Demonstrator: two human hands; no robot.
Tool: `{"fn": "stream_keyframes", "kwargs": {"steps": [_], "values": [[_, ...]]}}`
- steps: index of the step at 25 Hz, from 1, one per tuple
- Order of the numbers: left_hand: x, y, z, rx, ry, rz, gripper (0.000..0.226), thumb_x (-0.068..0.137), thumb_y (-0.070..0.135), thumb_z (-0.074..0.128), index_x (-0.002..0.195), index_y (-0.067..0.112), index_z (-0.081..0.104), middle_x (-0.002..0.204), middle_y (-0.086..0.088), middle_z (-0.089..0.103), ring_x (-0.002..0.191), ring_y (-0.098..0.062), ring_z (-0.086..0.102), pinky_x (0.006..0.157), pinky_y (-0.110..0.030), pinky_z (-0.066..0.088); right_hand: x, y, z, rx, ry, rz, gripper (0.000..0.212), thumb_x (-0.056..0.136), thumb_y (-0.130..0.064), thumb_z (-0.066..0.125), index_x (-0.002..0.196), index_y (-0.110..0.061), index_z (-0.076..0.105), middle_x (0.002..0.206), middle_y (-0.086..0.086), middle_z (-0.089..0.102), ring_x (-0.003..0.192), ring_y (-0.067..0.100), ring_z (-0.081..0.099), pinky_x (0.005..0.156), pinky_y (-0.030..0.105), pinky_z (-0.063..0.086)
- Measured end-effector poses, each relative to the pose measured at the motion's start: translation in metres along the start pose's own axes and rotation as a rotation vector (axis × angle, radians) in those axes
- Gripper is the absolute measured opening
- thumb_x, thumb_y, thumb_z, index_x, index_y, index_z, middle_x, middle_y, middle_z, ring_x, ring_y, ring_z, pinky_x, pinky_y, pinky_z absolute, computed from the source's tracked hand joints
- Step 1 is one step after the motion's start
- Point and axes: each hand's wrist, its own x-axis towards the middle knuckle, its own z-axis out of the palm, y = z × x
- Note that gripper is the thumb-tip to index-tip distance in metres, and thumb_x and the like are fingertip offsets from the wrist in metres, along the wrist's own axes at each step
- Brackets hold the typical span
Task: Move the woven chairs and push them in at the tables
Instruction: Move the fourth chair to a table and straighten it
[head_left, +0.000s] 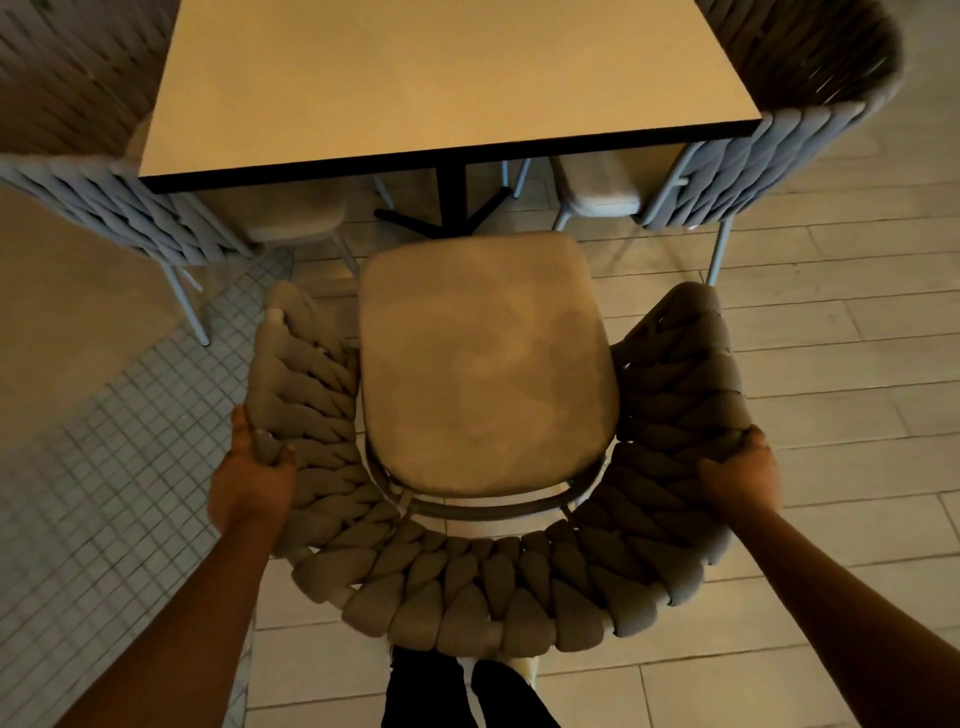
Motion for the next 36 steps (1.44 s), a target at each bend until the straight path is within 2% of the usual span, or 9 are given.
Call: {"fn": "stream_keyframes", "kwargs": {"steps": [6, 17, 28, 36], "values": [[-0.003, -0.015, -0.004, -0.003, 0.033, -0.027, 0.072, 0.093, 0.031, 0.05, 0.15, 0.03, 0.008, 0.121, -0.03, 0.058, 0.101, -0.049, 0.056, 0.079, -0.048, 0.046, -0.009, 0.0, 0.008, -0.009, 0.003, -0.016, 0.065, 0.074, -0.004, 0.064, 0.132, 0.001, 0.036, 0.123, 0.031, 0.051, 0.108, 0.046, 0.054, 0.083, 0.045, 0.047], [0.029, -0.007, -0.012, 0.002, 0.043, -0.034, 0.071, 0.093, 0.032, 0.049, 0.15, 0.029, 0.008, 0.12, -0.031, 0.058, 0.102, -0.049, 0.056, 0.083, -0.05, 0.046, 0.0, -0.031, 0.017, -0.003, -0.002, -0.008, 0.065, 0.074, -0.008, 0.063, 0.133, -0.003, 0.035, 0.124, 0.028, 0.052, 0.108, 0.046, 0.054, 0.086, 0.049, 0.046], [0.034, -0.01, -0.017, 0.023, 0.035, -0.03, 0.073, 0.092, 0.035, 0.051, 0.15, 0.029, 0.007, 0.124, -0.031, 0.055, 0.106, -0.051, 0.054, 0.087, -0.054, 0.047, -0.011, -0.029, 0.023, 0.05, -0.005, -0.012, 0.063, 0.074, -0.007, 0.063, 0.131, -0.003, 0.037, 0.122, 0.028, 0.052, 0.106, 0.046, 0.055, 0.083, 0.049, 0.047], [0.026, -0.003, -0.016, -0.015, 0.003, -0.024, 0.075, 0.093, 0.035, 0.05, 0.15, 0.03, 0.003, 0.124, -0.028, 0.056, 0.104, -0.045, 0.057, 0.086, -0.05, 0.048, 0.001, -0.033, 0.015, 0.032, -0.012, -0.036, 0.058, 0.073, -0.007, 0.064, 0.125, 0.002, 0.041, 0.122, 0.032, 0.051, 0.109, 0.048, 0.053, 0.087, 0.051, 0.044]]}}
